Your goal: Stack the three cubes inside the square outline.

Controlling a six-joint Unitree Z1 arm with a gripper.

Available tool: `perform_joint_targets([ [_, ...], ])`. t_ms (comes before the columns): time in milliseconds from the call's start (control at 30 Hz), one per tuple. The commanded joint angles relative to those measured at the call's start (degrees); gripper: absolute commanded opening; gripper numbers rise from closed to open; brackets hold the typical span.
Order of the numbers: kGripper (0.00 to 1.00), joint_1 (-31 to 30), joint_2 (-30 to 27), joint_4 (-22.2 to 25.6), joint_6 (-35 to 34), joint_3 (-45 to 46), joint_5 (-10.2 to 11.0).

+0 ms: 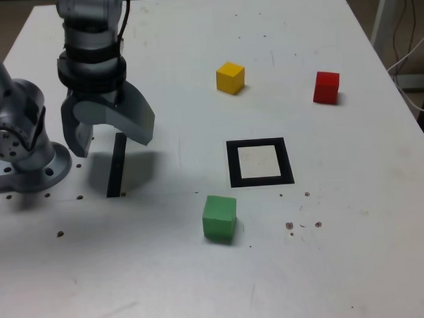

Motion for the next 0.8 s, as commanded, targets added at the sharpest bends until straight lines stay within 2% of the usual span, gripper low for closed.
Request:
perform_joint_targets([
  [0,0.99,0.1,0.1,0.2,0.1,-0.1,-0.1],
  [467,0.99,0.1,0.0,0.0,0.1,-0.4,-0.1],
  [767,0.99,0.1,1.1,1.6,0.4,-2.5,0.2],
])
